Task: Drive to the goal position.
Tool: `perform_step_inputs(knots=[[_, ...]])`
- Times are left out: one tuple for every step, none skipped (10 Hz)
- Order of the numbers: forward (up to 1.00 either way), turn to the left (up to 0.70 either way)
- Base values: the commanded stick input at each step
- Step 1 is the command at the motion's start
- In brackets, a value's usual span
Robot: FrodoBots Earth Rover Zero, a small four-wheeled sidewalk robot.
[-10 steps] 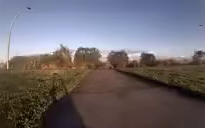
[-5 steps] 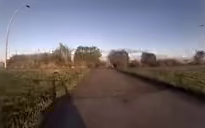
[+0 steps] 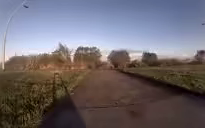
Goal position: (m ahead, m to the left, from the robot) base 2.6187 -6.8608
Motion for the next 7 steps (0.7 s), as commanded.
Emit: perform_step_inputs(knots=[[0.7, 0.0], [0.7, 0.0], [0.7, 0.0], [0.7, 0.0], [0.7, 0.0], [0.7, 0.0], [0.7, 0.0]])
